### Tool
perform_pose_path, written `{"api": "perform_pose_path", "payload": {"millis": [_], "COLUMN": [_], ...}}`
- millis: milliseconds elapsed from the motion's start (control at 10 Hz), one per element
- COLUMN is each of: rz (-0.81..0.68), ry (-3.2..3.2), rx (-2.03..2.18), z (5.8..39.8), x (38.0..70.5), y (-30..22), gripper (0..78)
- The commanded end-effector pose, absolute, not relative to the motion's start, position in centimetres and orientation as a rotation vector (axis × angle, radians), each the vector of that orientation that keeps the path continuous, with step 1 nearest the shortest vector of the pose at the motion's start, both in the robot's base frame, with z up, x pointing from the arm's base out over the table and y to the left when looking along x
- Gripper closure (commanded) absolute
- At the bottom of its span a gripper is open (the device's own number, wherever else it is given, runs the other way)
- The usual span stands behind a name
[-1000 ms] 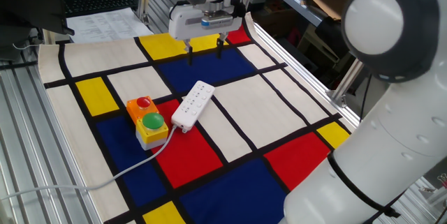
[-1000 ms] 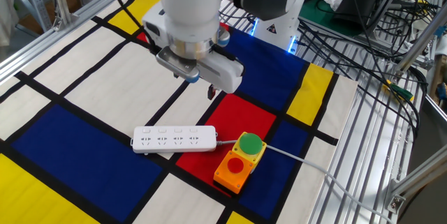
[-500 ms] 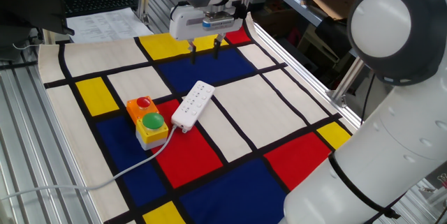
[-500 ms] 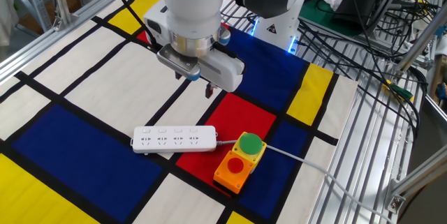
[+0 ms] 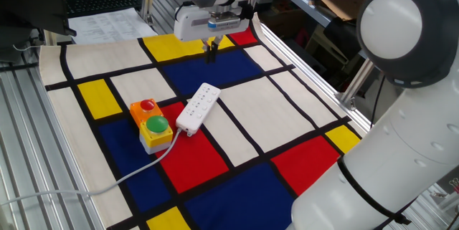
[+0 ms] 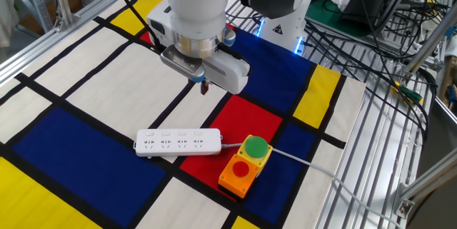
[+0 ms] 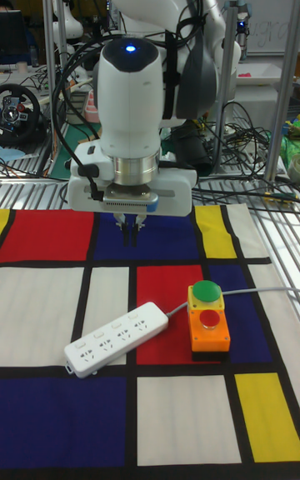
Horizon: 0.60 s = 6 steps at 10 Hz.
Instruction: Turn off the power strip by pressing the button
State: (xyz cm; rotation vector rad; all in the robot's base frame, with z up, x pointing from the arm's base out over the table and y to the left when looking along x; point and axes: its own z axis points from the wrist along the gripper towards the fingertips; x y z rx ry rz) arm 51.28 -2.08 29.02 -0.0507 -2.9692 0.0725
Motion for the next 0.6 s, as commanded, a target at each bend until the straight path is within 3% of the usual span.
{"api": "perform_pose_path", "payload": {"millis": [100,400,500,600], "rz": [0.066,0.066,-0.049,-0.047], "ry": [-3.016,-3.016,-3.06,-3.06], "rx": [-0.047,-0.047,0.006,0.003], "z": [29.32,29.32,30.04,30.05], "x": [51.21,51.21,50.73,50.72], "y": [-2.03,-2.03,-2.92,-2.93], "gripper": [76.4,76.4,76.4,76.4]}}
